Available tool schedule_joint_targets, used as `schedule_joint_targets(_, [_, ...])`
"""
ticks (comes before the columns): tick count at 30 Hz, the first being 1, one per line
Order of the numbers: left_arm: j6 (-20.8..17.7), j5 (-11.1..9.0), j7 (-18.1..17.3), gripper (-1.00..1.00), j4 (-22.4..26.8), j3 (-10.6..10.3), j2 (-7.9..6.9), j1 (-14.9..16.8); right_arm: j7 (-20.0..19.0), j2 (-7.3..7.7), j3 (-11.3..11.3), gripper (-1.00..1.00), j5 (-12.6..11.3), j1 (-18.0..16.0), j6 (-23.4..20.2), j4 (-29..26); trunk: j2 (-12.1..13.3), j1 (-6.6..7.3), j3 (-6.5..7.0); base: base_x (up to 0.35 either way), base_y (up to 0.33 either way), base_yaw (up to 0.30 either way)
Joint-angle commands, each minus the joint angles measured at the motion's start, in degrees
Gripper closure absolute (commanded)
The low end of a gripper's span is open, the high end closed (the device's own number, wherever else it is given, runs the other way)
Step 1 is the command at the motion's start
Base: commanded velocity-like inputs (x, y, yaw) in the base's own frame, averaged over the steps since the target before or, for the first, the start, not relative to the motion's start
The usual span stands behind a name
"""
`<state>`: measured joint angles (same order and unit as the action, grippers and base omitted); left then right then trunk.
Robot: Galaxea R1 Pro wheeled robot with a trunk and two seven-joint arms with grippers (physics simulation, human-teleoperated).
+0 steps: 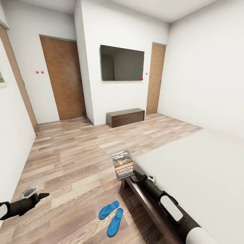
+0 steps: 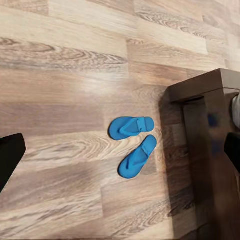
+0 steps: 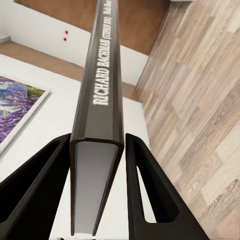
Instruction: In the bedroom, move the book from the bed onto either nightstand, and place the two sandals side by side next to the bed.
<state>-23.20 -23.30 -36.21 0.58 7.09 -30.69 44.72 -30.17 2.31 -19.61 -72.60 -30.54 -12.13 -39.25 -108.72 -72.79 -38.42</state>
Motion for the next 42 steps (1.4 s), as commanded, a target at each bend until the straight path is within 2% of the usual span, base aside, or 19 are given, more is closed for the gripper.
schedule_joint_targets(1, [1.0,0.0,-0.1,-1.00,0.0,0.6,0.05,-1.5,-0.1,0.06,-0.2,1.00,-0.7,0.0,-0.3,0.0,0.0,0.01,-0.05,0.000,0.000,0.265])
schedule_joint_targets(8, [4.9,-0.4,-0.5,-1.00,0.0,0.7,0.57,-5.1,-0.1,0.06,-0.2,1.00,-0.7,0.0,-0.3,0.0,0.0,0.01,-0.05,0.000,0.000,0.265])
schedule_joint_targets(11, [5.5,-2.1,-1.6,-1.00,0.0,0.8,1.44,-5.6,-0.1,0.06,-0.4,1.00,-0.7,0.0,-0.3,0.0,0.0,0.01,-0.05,0.000,0.000,0.265])
schedule_joint_targets(12, [5.6,-3.8,-2.4,-1.00,0.0,0.8,1.91,-5.7,-0.1,0.06,-0.4,1.00,-0.7,0.0,-0.3,0.0,0.0,0.01,-0.05,0.000,0.000,0.265])
schedule_joint_targets(15, [5.8,-6.4,-3.4,-1.00,0.0,0.8,2.86,-5.9,-0.2,0.06,-0.5,1.00,-0.7,0.0,-0.3,0.0,0.0,0.01,-0.05,0.000,0.000,0.265])
schedule_joint_targets(18, [6.3,-9.2,-4.2,-1.00,0.0,0.8,4.40,-6.0,-0.2,0.06,-0.5,1.00,-0.7,0.0,-0.3,0.0,0.0,0.01,-0.05,0.000,0.000,0.265])
schedule_joint_targets(21, [7.1,-10.3,-4.5,-1.00,0.0,0.8,5.22,-6.1,-0.2,0.06,-0.4,1.00,-0.7,0.0,-0.3,0.0,0.0,0.01,-0.05,0.000,0.000,0.265])
schedule_joint_targets(24, [8.0,-11.0,-4.6,-1.00,0.0,0.8,6.09,-6.1,-0.2,0.06,-0.3,1.00,-0.7,0.0,-0.3,0.0,0.0,0.01,-0.05,0.000,0.000,0.265])
schedule_joint_targets(33, [9.7,-11.3,-4.8,-1.00,0.1,0.8,7.18,-6.2,-0.2,0.06,-0.3,1.00,-0.7,0.0,-0.3,0.0,0.0,0.01,-0.05,0.000,0.000,0.265])
schedule_joint_targets(42, [10.0,-11.4,-4.9,-1.00,0.1,0.8,7.33,-6.2,-0.2,0.04,-0.4,1.00,-0.7,0.0,-0.3,0.0,0.0,0.01,-0.05,0.000,0.000,0.265])
